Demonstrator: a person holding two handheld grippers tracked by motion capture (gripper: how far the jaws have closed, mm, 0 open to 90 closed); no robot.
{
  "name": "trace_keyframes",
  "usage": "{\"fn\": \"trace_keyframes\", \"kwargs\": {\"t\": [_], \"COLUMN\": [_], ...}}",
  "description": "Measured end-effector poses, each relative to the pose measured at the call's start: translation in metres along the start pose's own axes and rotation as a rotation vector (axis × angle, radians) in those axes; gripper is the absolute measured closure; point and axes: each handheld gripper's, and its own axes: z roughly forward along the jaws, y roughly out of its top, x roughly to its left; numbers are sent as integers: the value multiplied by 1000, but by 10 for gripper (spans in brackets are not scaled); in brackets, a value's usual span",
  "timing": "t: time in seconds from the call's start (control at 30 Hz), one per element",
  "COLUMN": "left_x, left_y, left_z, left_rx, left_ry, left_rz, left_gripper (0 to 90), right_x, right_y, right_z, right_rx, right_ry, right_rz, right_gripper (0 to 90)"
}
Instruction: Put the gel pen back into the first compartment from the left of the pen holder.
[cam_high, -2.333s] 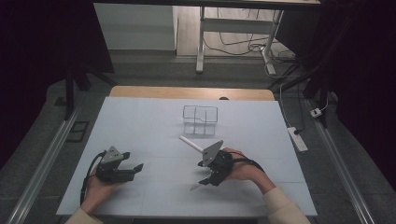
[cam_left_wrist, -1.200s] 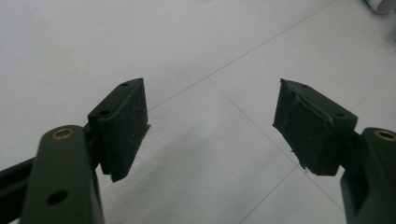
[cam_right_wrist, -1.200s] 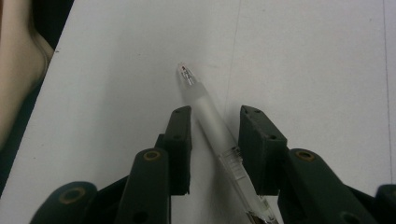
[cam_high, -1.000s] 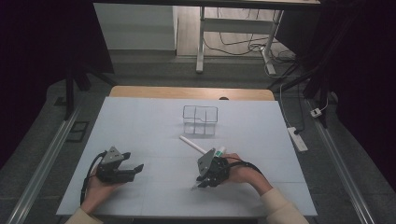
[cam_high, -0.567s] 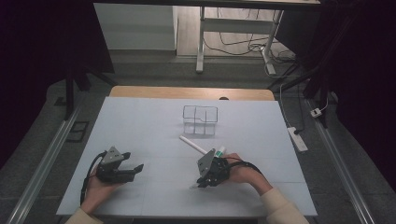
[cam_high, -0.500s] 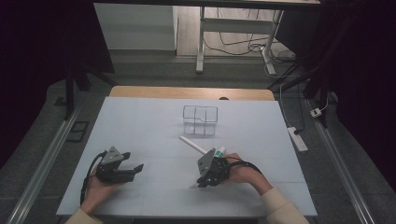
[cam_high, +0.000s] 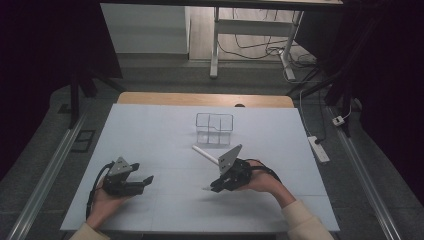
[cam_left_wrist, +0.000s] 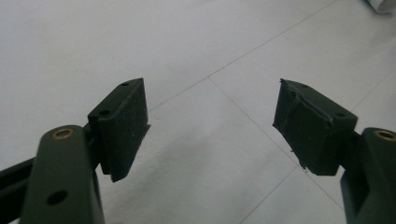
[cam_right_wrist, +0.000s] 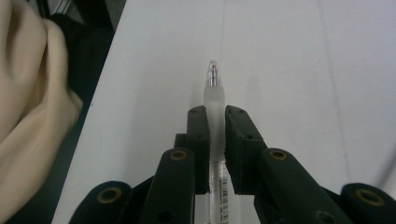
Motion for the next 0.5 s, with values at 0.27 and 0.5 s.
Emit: {"fn": "trace_keyframes", "kwargs": {"t": [0.27, 0.5], "left_x": [0, 0], "left_y": [0, 0], "left_z": [0, 0], "left_rx": [-1, 0], "left_ry": [0, 0], "left_rz": [-1, 0], "left_gripper": [260, 260], "right_x": [-4, -5], "right_y": [3, 6], "right_z": [-16, -21], "right_rx": [-99, -151], "right_ry": [-38, -102], "right_rz": [63, 109], "right_gripper": [796, 796]}}
